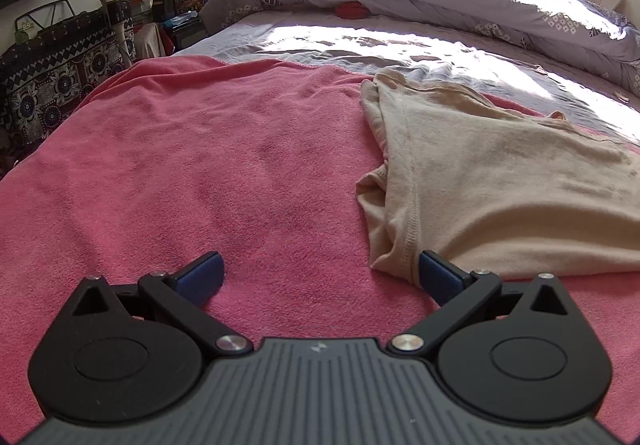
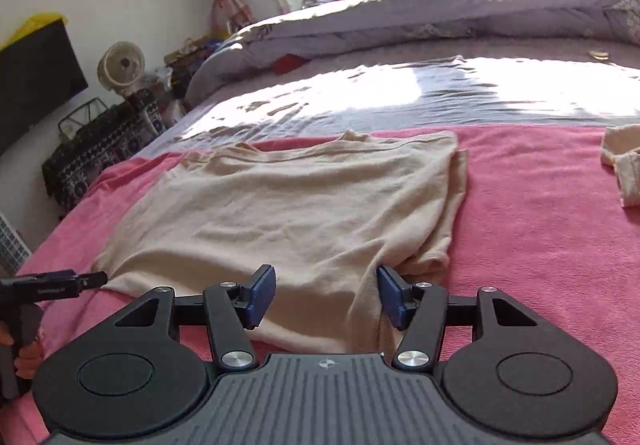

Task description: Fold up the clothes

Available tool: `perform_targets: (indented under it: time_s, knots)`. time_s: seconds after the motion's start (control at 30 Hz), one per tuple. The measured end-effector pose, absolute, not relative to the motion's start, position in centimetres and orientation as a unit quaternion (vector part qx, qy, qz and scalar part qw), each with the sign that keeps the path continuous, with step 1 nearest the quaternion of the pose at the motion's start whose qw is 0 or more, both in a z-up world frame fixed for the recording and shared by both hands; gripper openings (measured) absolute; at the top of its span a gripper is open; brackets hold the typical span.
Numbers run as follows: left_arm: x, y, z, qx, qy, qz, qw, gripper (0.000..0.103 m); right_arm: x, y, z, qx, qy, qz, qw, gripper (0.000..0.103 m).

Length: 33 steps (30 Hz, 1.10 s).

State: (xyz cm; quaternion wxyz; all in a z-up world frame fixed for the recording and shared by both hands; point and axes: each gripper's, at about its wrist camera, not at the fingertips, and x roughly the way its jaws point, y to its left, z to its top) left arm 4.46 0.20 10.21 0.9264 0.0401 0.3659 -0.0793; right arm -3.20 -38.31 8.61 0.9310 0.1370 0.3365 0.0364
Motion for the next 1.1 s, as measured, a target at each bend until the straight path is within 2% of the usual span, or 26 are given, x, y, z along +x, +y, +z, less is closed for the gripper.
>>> perform_targets:
  time_s: [0.03, 0.1, 0.2, 0.27, 0.4, 0.5, 0.63, 0.7, 0.73, 0.77, 0.83, 0.93, 1.1]
  knots:
    - [4.1, 0.6, 10.2, 0.05, 0.368, -0.061, 0.927, 0.103, -2.8, -37.6, 8.3, 0.117, 0.351, 0.03, 0.928, 0.063]
    - [3.6, 1.7, 10.4, 0.064, 0.367, -0.017, 0.928, 0.103, -2.9, -37.6, 7.6, 0.097, 0.371, 0.01, 0.923, 0.063]
    - [2.9, 3.7, 11.5, 0.038, 0.358, 0.015, 0.933, 0.103, -5.7, -40.8, 7.9, 0.151, 0.365, -0.004, 0.919, 0.062]
    - [2.8, 3.6, 12.3, 0.034, 0.344, 0.015, 0.938, 0.102, -7.3, -42.6, 8.1, 0.168, 0.372, -0.046, 0.912, 0.066]
    - [2.8, 0.3, 14.3, 0.021, 0.302, -0.032, 0.953, 0.103, -8.7, -44.1, 9.2, 0.194, 0.346, -0.091, 0.913, 0.066]
    - [2.7, -3.5, 15.0, 0.032, 0.275, -0.092, 0.956, 0.103, -5.4, -42.1, 8.9, 0.186, 0.342, -0.059, 0.919, 0.066]
    - [3.2, -8.0, 12.8, 0.094, 0.255, -0.126, 0.954, 0.103, -1.1, -39.4, 8.5, 0.176, 0.337, -0.016, 0.925, 0.066]
    - [4.2, -9.5, 9.3, 0.145, 0.3, -0.106, 0.937, 0.103, 1.1, -38.0, 8.3, 0.17, 0.334, 0.006, 0.927, 0.066]
    - [4.7, -9.6, 9.3, 0.135, 0.31, -0.108, 0.935, 0.103, 1.9, -37.7, 8.0, 0.161, 0.332, 0.01, 0.929, 0.066]
    - [4.7, -9.1, 9.8, 0.112, 0.295, -0.107, 0.943, 0.103, 2.0, -38.0, 7.4, 0.138, 0.329, 0.0, 0.934, 0.062]
    - [5.5, -8.7, 8.9, 0.099, 0.327, -0.095, 0.935, 0.103, 2.1, -38.9, 6.4, 0.103, 0.322, -0.021, 0.941, 0.06]
    - [5.9, -7.8, 8.8, 0.069, 0.335, -0.103, 0.934, 0.103, 2.2, -41.0, 6.2, 0.136, 0.31, -0.053, 0.94, 0.042]
    - [5.9, -7.9, 8.8, 0.074, 0.332, -0.101, 0.935, 0.103, 2.4, -41.8, 6.1, 0.162, 0.301, -0.099, 0.935, 0.039]
